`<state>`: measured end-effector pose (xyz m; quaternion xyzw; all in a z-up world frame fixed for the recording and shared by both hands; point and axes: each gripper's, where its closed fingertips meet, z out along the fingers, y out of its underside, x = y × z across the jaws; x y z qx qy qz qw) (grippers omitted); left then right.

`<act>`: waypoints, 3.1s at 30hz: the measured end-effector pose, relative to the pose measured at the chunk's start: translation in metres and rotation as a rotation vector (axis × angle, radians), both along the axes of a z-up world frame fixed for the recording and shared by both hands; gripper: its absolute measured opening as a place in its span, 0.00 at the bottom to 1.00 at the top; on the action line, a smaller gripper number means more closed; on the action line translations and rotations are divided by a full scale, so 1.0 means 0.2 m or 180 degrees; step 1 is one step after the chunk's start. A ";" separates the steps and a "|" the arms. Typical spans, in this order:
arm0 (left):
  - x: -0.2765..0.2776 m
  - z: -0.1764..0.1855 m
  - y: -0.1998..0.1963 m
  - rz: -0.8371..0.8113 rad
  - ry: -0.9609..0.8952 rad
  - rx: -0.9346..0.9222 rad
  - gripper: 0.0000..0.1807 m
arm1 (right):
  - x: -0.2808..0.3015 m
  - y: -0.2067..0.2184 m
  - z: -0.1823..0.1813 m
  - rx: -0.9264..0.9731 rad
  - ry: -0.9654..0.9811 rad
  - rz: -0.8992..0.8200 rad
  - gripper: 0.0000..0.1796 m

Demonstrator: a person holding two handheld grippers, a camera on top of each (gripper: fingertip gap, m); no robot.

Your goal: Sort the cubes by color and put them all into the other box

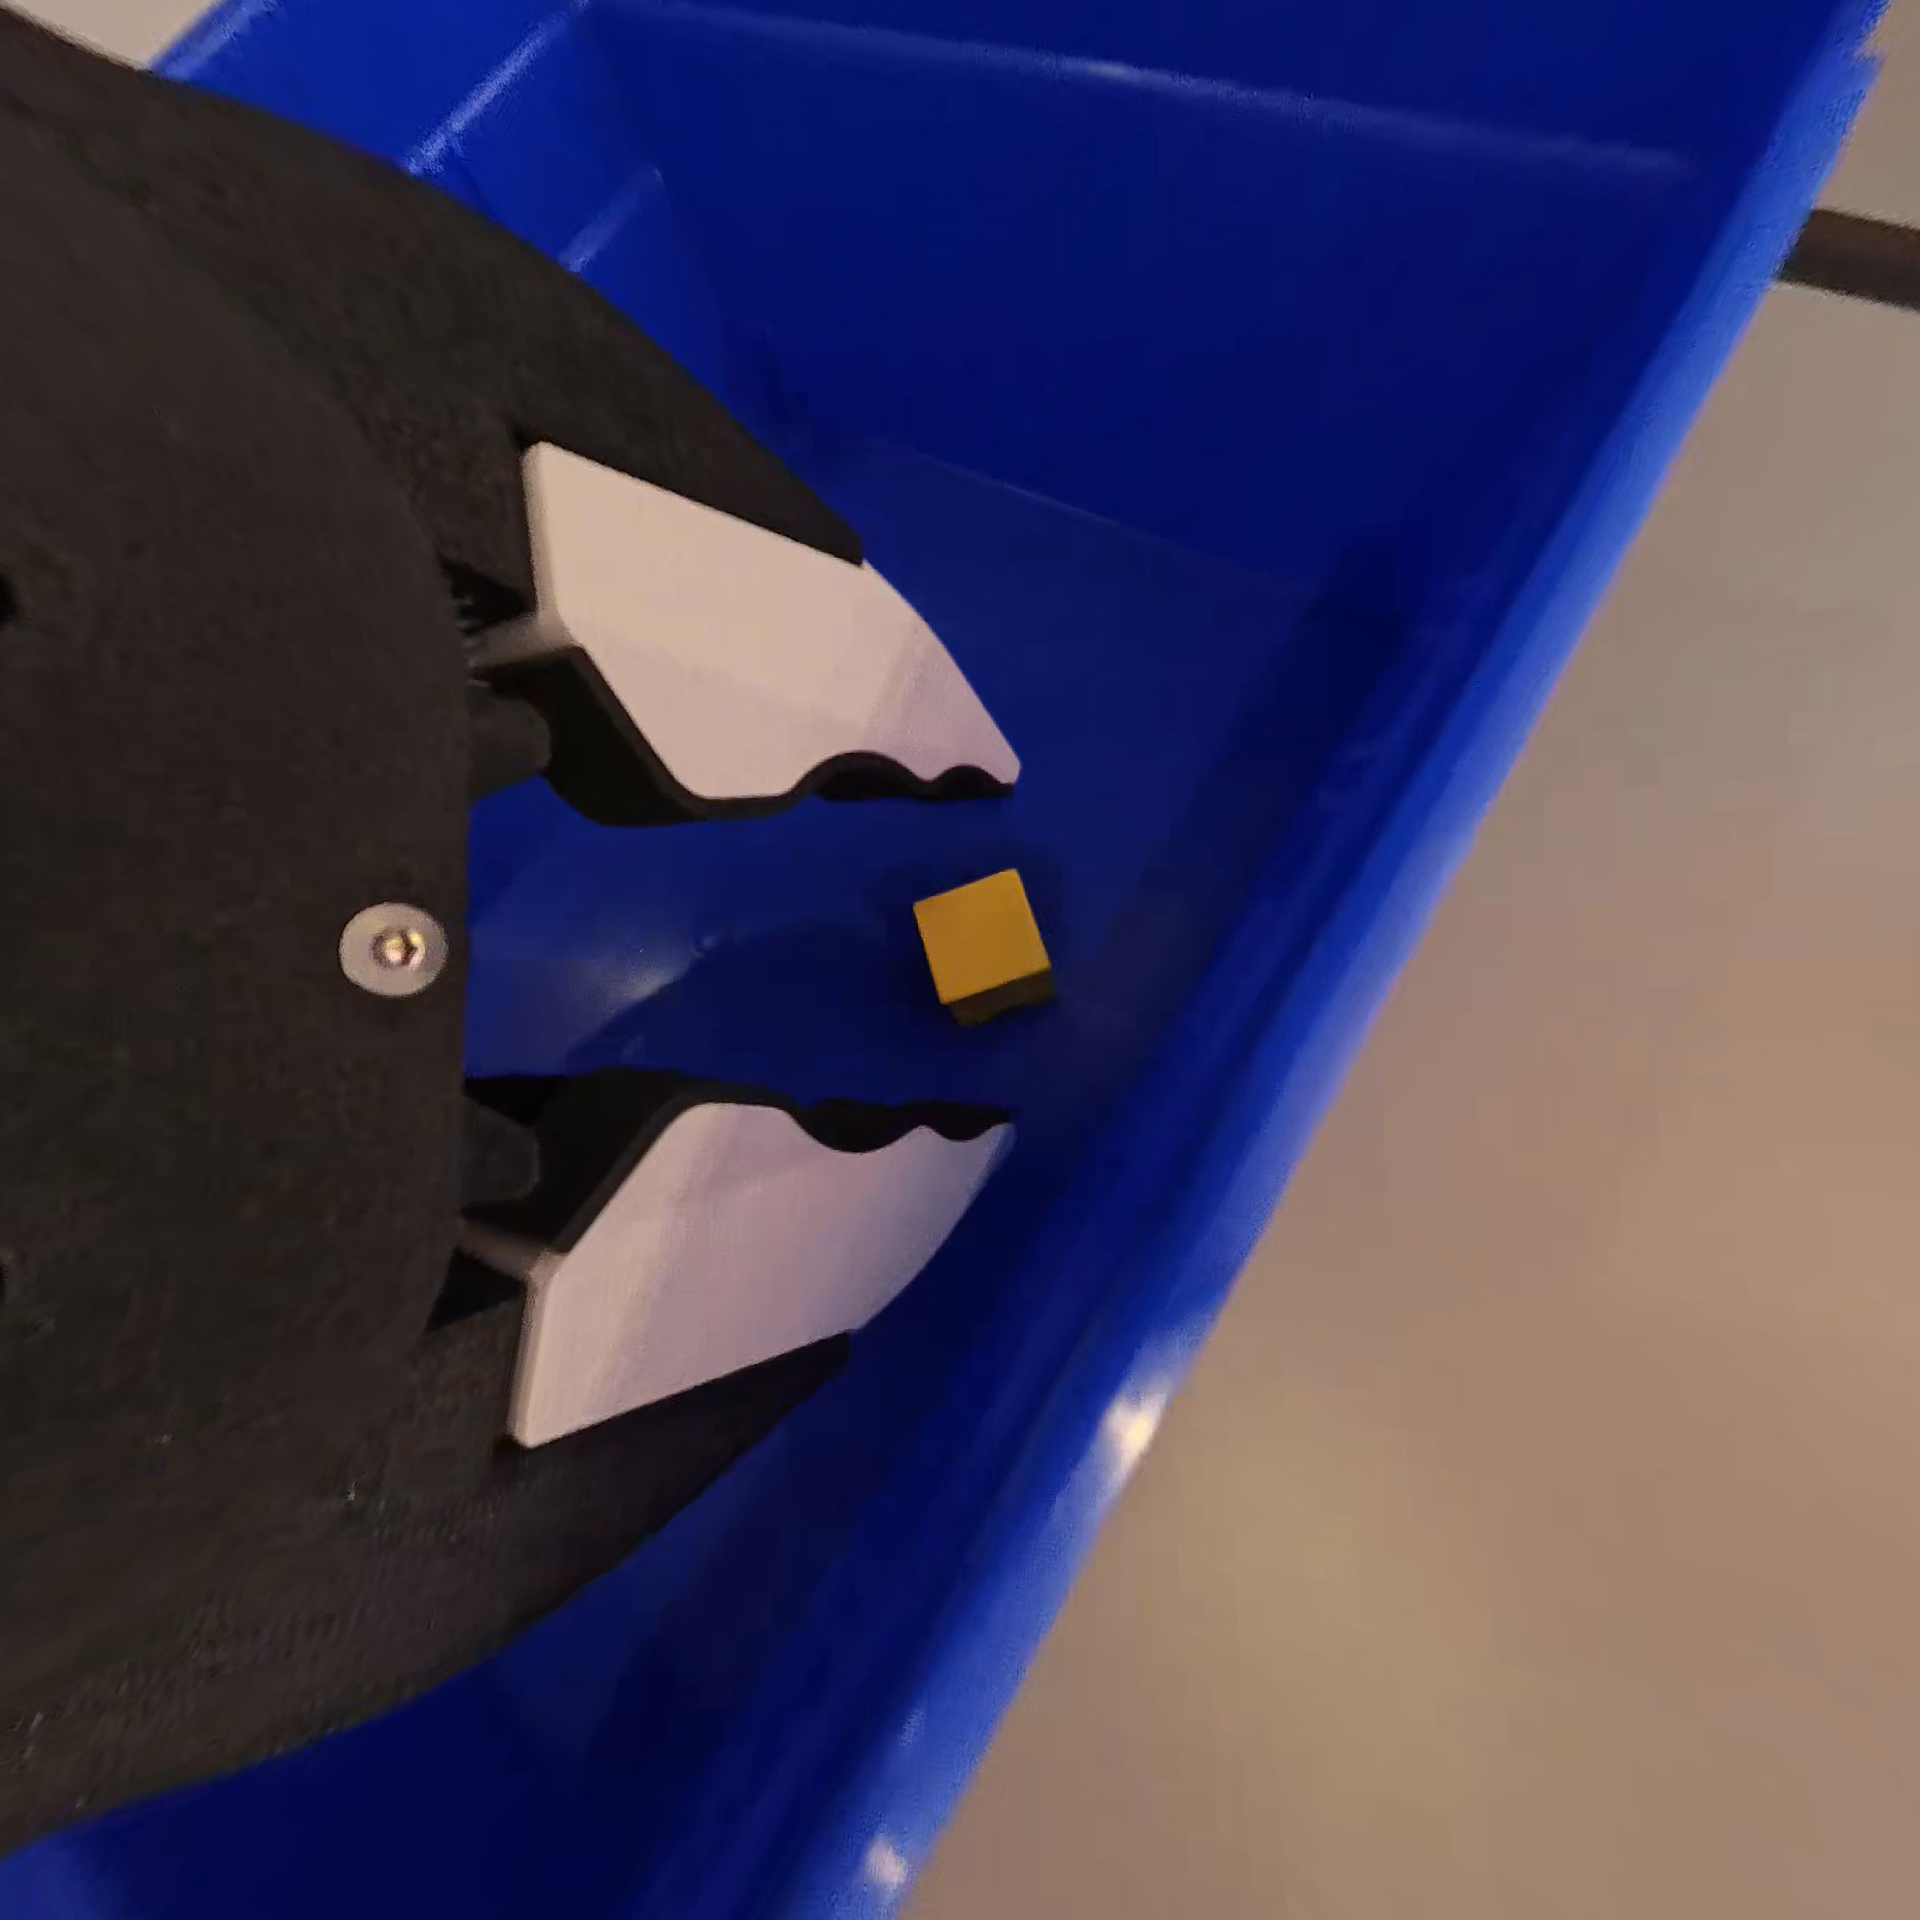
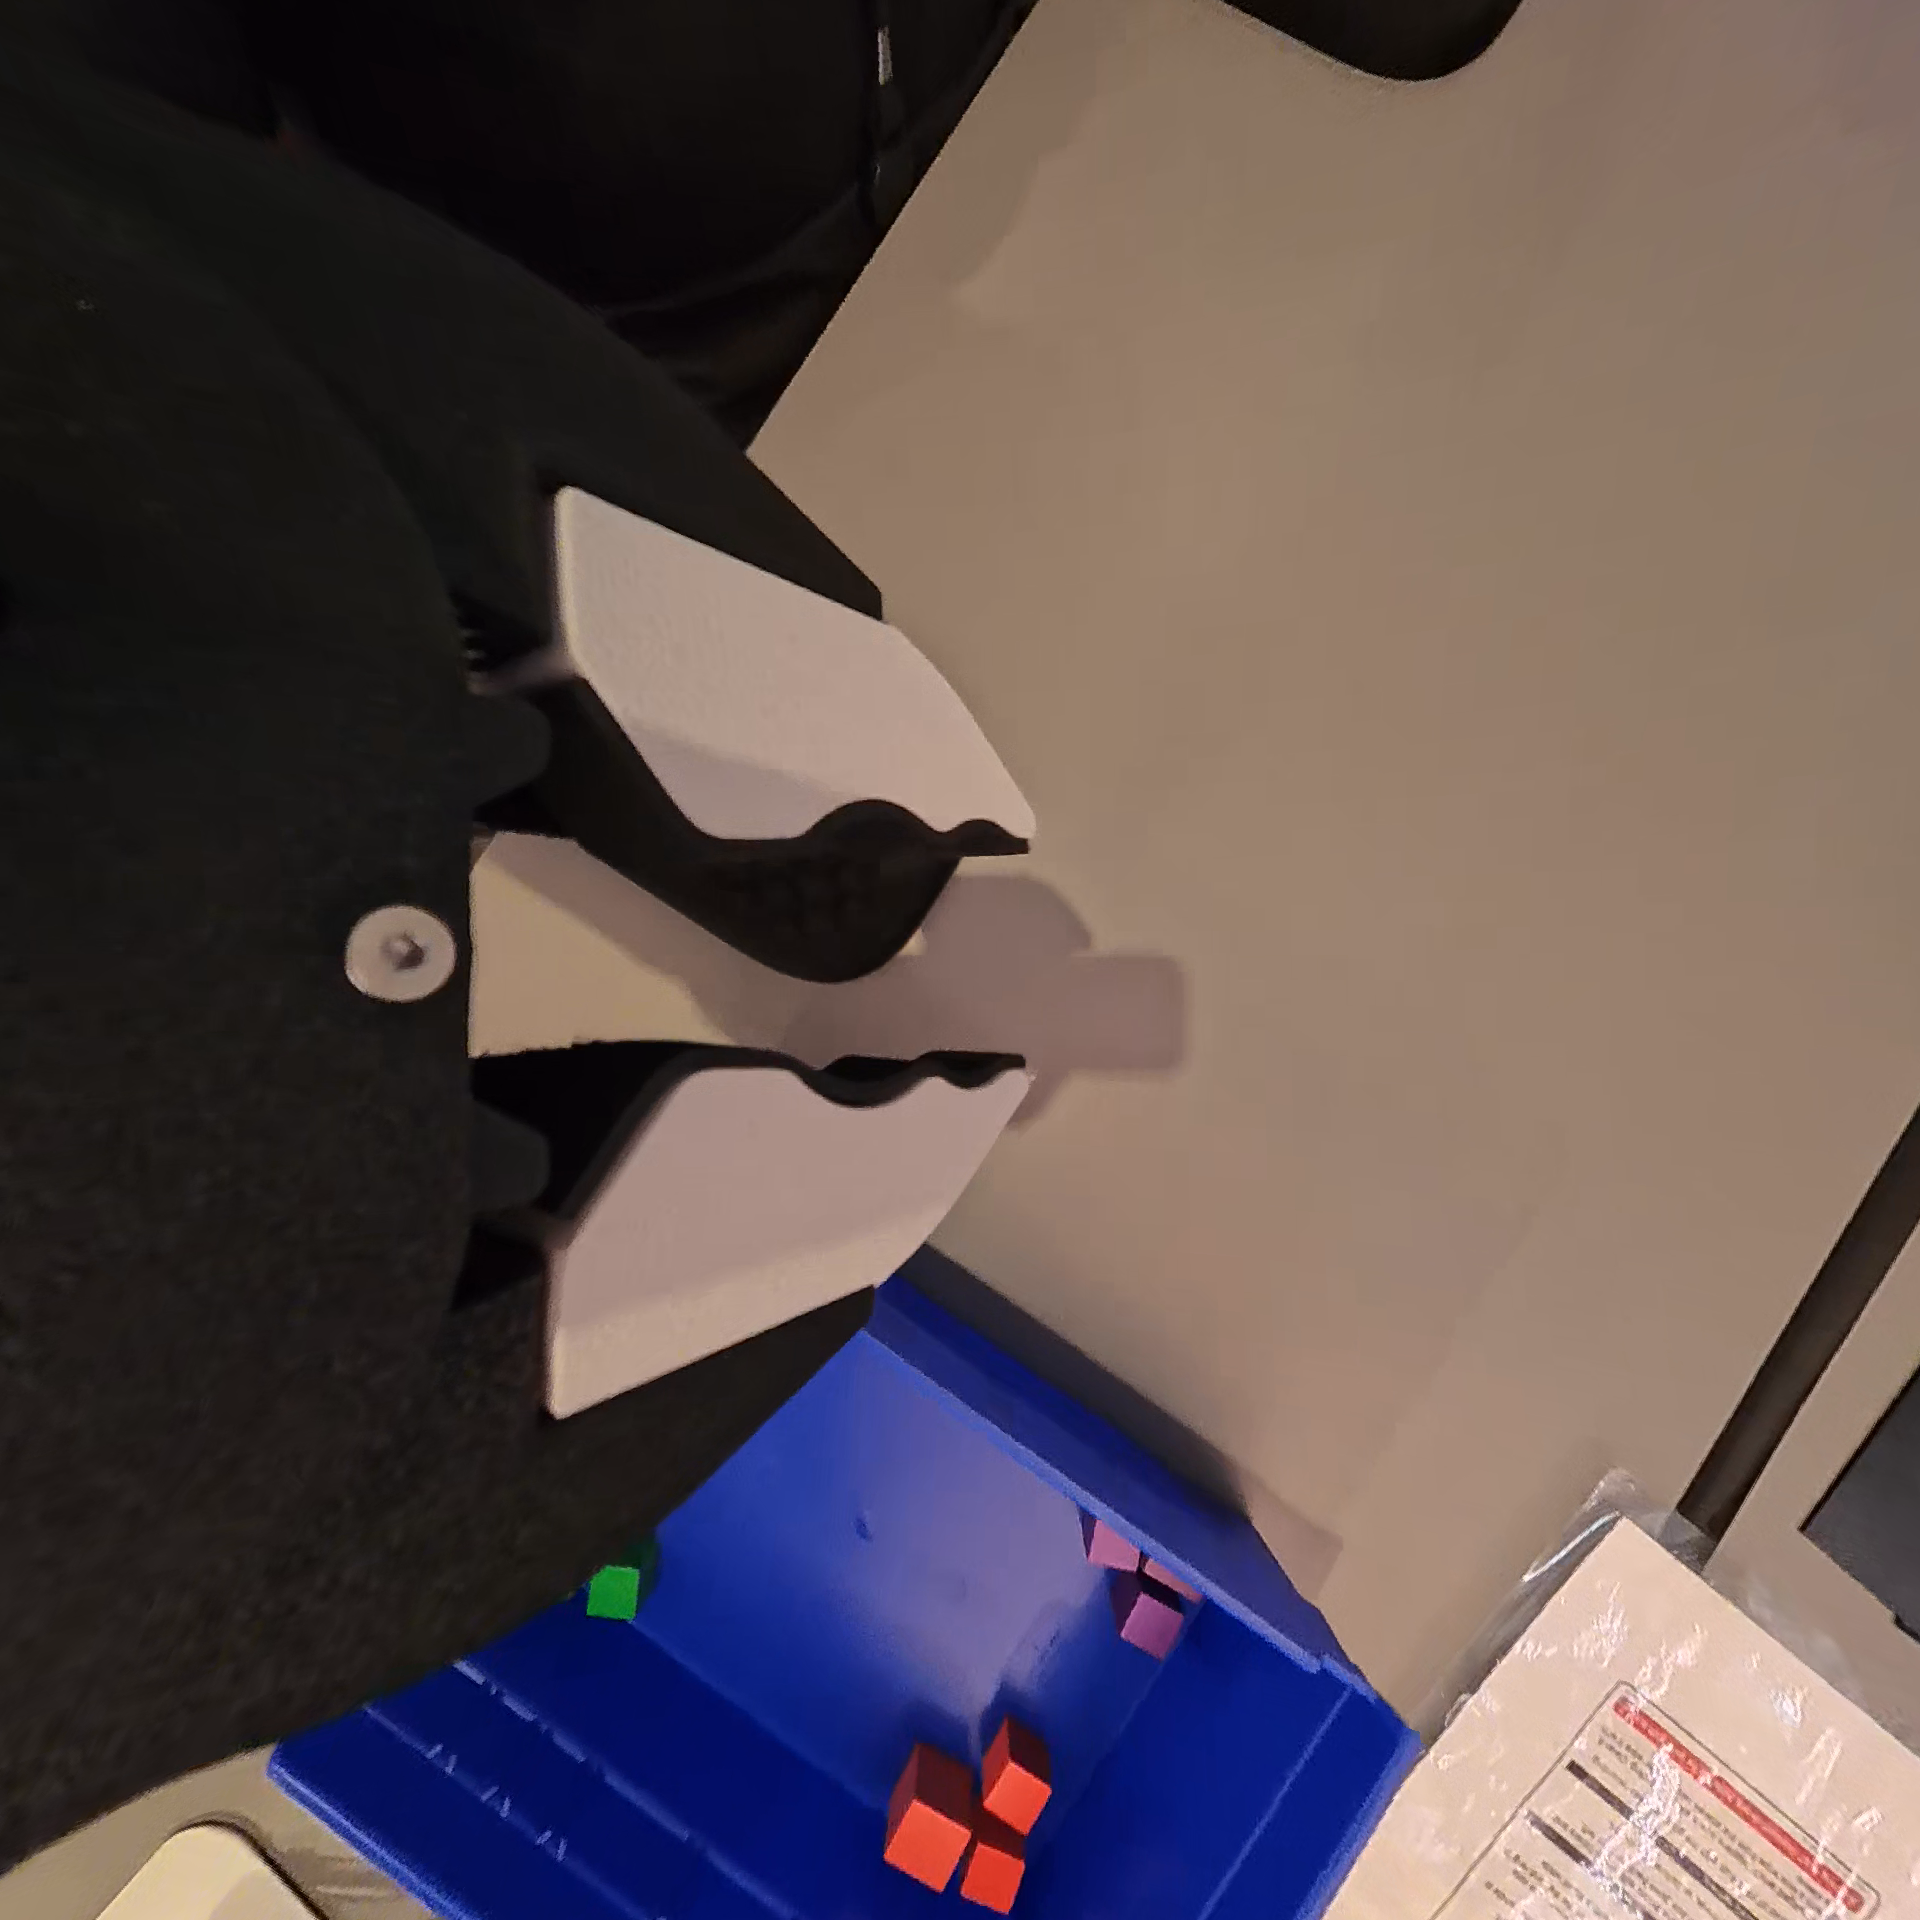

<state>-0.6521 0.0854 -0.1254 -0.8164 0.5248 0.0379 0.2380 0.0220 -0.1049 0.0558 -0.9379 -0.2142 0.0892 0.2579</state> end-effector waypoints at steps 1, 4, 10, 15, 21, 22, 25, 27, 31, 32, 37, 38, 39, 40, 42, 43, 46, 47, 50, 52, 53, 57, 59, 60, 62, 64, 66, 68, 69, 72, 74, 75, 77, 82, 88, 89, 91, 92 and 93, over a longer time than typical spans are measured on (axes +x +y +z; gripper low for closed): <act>0.00 -0.01 0.01 0.0047 -0.0042 -0.0016 0.32 | -0.02 -0.01 0.00 -0.0011 -0.0035 0.0012 0.20; 0.00 -0.02 0.04 0.0194 -0.0238 -0.0056 0.30 | -0.06 -0.04 -0.01 -0.0072 -0.0147 0.0070 0.20; -0.01 -0.04 0.03 0.0456 -0.0513 -0.0305 0.13 | -0.16 -0.05 -0.03 -0.0107 -0.0282 0.0243 0.20; -0.05 0.06 0.06 0.0667 -0.0682 0.0039 0.12 | -0.29 -0.01 -0.04 0.0003 -0.0321 0.0495 0.19; 0.19 0.67 -0.04 0.0428 -0.1077 0.1385 0.12 | -0.66 0.09 -0.05 0.0411 -0.0231 0.1034 0.18; 0.30 0.77 -0.07 0.0310 -0.1118 0.1571 0.12 | -0.76 0.11 -0.04 0.0512 -0.0130 0.1146 0.18; 0.72 0.97 -0.24 -0.0254 -0.1405 0.1868 0.12 | -1.10 0.17 0.01 0.0813 0.0373 0.1487 0.19; 1.00 1.02 -0.35 -0.0627 -0.1512 0.2000 0.12 | -1.31 0.21 0.07 0.1002 0.0766 0.1624 0.20; 1.46 1.04 -0.52 -0.1232 -0.1593 0.2151 0.12 | -1.55 0.28 0.19 0.1100 0.1474 0.1616 0.22; 1.53 1.04 -0.54 -0.1308 -0.1598 0.2196 0.12 | -1.57 0.30 0.21 0.1089 0.1593 0.1565 0.23; 1.79 1.01 -0.58 -0.1543 -0.1558 0.2180 0.12 | -1.55 0.41 0.16 0.0955 0.1695 0.1179 0.25; 1.82 1.01 -0.58 -0.1548 -0.1517 0.2200 0.12 | -1.55 0.41 0.14 0.0860 0.1718 0.1161 0.25; 1.84 1.01 -0.58 -0.1562 -0.1486 0.2234 0.12 | -1.54 0.41 0.11 0.0755 0.1750 0.1156 0.26; 1.86 1.00 -0.58 -0.1587 -0.1466 0.2227 0.12 | -1.54 0.40 0.08 0.0637 0.1795 0.1173 0.26; 1.90 0.99 -0.58 -0.1623 -0.1472 0.2224 0.12 | -1.53 0.38 0.03 0.0454 0.1862 0.1196 0.26; 1.92 0.99 -0.59 -0.1655 -0.1473 0.2212 0.12 | -1.53 0.38 0.01 0.0420 0.1869 0.1188 0.26; 1.95 0.96 -0.60 -0.1709 -0.1390 0.2197 0.12 | -1.54 0.35 0.00 0.0303 0.2069 0.1319 0.17; 1.96 0.96 -0.61 -0.1725 -0.1366 0.2193 0.12 | -1.55 0.34 0.01 0.0243 0.2162 0.1382 0.13; 1.97 0.94 -0.61 -0.1714 -0.1372 0.2152 0.12 | -1.54 0.33 -0.01 0.0191 0.2200 0.1414 0.13; 1.98 0.93 -0.61 -0.1679 -0.1425 0.2098 0.12 | -1.53 0.34 -0.02 0.0191 0.2173 0.1431 0.13; 1.98 0.93 -0.61 -0.1650 -0.1455 0.2091 0.12 | -1.53 0.34 -0.02 0.0190 0.2150 0.1430 0.12; 1.98 0.91 -0.61 -0.1542 -0.1572 0.2111 0.18 | -1.48 0.35 -0.05 0.0225 0.1999 0.1394 0.12; 1.96 0.88 -0.60 -0.1468 -0.1555 0.2009 0.19 | -1.45 0.34 -0.05 0.0240 0.1955 0.1378 0.13; 1.95 0.87 -0.60 -0.1412 -0.1560 0.1953 0.21 | -1.42 0.35 -0.06 0.0264 0.1906 0.1355 0.13; 1.92 0.85 -0.59 -0.1293 -0.1574 0.1879 0.21 | -1.35 0.35 -0.07 0.0327 0.1770 0.1298 0.13; 1.87 0.82 -0.59 -0.1184 -0.1568 0.1825 0.21 | -1.25 0.34 -0.07 0.0399 0.1650 0.1224 0.13; 1.82 0.79 -0.59 -0.1052 -0.1573 0.1754 0.20 | -1.12 0.32 -0.06 0.0482 0.1539 0.1122 0.13; 1.77 0.74 -0.60 -0.0924 -0.1561 0.1642 0.19 | -0.96 0.30 -0.06 0.0567 0.1406 0.0979 0.13; 1.75 0.71 -0.60 -0.0863 -0.1538 0.1598 0.19 | -0.88 0.29 -0.06 0.0613 0.1330 0.0890 0.13; 1.67 0.63 -0.62 -0.0715 -0.1425 0.1549 0.18 | -0.60 0.24 -0.05 0.0699 0.1142 0.0628 0.13; 1.62 0.59 -0.63 -0.0623 -0.1352 0.1515 0.18 | -0.42 0.20 -0.04 0.0732 0.1051 0.0441 0.13; 1.60 0.57 -0.64 -0.0578 -0.1337 0.1487 0.18 | -0.32 0.18 -0.04 0.0757 0.0987 0.0339 0.13; 1.57 0.55 -0.66 -0.0468 -0.1378 0.1453 0.17 | -0.13 0.13 -0.04 0.0758 0.0821 0.0127 0.13; 1.52 0.55 -0.71 -0.0238 -0.1630 0.1337 0.15 | 0.35 -0.03 -0.10 0.0594 0.0520 -0.0409 0.13; 1.53 0.59 -0.72 -0.0009 -0.1845 0.1193 0.13 | 0.71 -0.20 -0.40 -0.0145 0.0349 -0.0724 0.13; 1.53 0.60 -0.72 0.0023 -0.1882 0.1178 0.12 | 0.74 -0.22 -0.47 -0.0304 0.0327 -0.0726 0.13; 1.55 0.62 -0.71 0.0091 -0.1935 0.1164 0.12 | 0.79 -0.24 -0.60 -0.0621 0.0259 -0.0700 0.13; 1.55 0.63 -0.71 0.0120 -0.1944 0.1163 0.11 | 0.81 -0.25 -0.66 -0.0781 0.0208 -0.0677 0.13; 1.56 0.64 -0.71 0.0142 -0.1944 0.1168 0.11 | 0.82 -0.26 -0.71 -0.0945 0.0142 -0.0641 0.13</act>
